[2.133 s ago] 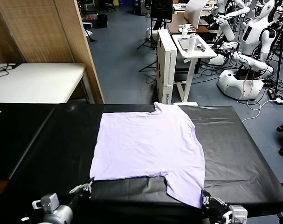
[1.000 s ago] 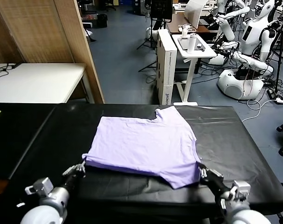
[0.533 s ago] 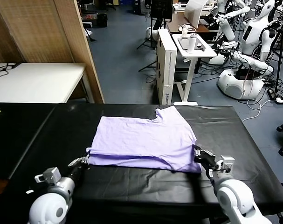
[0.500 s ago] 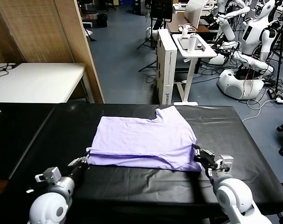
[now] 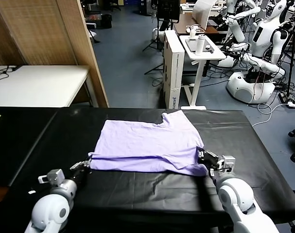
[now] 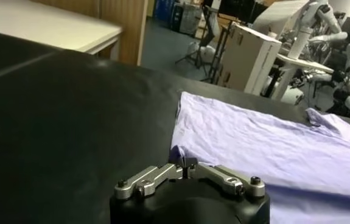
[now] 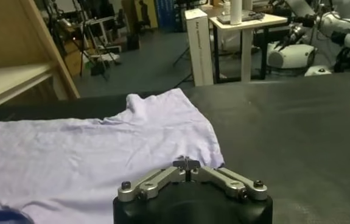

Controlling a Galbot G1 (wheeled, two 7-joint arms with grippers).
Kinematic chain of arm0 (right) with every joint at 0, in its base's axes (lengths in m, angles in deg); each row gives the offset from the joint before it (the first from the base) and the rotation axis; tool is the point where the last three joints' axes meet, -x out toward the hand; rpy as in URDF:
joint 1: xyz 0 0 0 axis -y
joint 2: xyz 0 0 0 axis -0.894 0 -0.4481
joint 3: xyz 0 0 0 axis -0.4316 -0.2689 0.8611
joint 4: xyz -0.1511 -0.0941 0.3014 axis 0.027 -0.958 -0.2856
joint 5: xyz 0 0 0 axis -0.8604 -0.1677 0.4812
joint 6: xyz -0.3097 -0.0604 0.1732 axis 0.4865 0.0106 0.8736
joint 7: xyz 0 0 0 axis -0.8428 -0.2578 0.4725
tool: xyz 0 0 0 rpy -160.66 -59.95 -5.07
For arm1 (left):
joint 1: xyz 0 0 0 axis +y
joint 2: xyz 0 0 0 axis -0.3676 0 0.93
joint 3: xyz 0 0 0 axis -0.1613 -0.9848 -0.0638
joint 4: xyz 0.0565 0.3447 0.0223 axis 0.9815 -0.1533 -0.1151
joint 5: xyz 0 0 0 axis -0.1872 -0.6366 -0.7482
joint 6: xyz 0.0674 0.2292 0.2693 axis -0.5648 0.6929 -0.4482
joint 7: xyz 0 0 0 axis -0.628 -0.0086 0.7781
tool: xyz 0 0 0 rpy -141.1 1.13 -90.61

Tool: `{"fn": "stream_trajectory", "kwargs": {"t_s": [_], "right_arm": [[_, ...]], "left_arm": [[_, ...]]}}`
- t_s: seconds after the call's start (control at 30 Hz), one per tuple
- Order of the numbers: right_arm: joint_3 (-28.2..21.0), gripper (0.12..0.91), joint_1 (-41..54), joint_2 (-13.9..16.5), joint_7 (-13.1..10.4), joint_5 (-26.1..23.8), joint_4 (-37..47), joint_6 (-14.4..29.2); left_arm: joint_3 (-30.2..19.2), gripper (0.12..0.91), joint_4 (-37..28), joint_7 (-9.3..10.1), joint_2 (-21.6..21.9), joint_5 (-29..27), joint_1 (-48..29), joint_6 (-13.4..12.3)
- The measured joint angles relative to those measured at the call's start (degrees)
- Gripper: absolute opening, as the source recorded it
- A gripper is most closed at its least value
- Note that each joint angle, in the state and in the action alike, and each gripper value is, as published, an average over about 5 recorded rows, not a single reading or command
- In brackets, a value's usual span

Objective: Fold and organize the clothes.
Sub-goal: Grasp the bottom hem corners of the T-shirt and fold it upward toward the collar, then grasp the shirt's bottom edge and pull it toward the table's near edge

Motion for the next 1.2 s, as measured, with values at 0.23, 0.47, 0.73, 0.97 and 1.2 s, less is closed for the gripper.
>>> {"fn": "stream_trajectory", "kwargs": {"t_s": [0.23, 0.47, 0.73, 0.97, 1.2], "right_arm": [[1.9, 0.873, -3.4, 1.73, 2.55, -3.27, -3.77, 0.46], [4.26, 0.907, -11.1, 3.52, 3.74, -6.18, -8.94, 0.81], [4.04, 0.892, -15.71, 3.91, 4.14, -8.73, -10.13, 0.59], [3.25, 0.751, -16.44, 4.0, 4.24, -9.14, -9.78, 0.56], [3.25, 0.343, -17.66, 4.08, 4.22, -9.61, -10.42, 0.45]], "left_arm": [[-0.12, 0.786, -1.27, -0.65, -0.69, -0.24, -1.39, -0.58], [0.34, 0.906, -1.28, -0.86, -1.69, -1.27, -1.15, -0.82], [1.01, 0.907, 0.94, -1.08, -2.54, -2.48, 1.86, -1.04], [1.33, 0.881, 1.39, -1.45, -3.04, -3.56, 4.03, -1.13], [1.56, 0.504, 0.88, -1.96, -3.01, -3.67, 4.93, -1.27]]}}
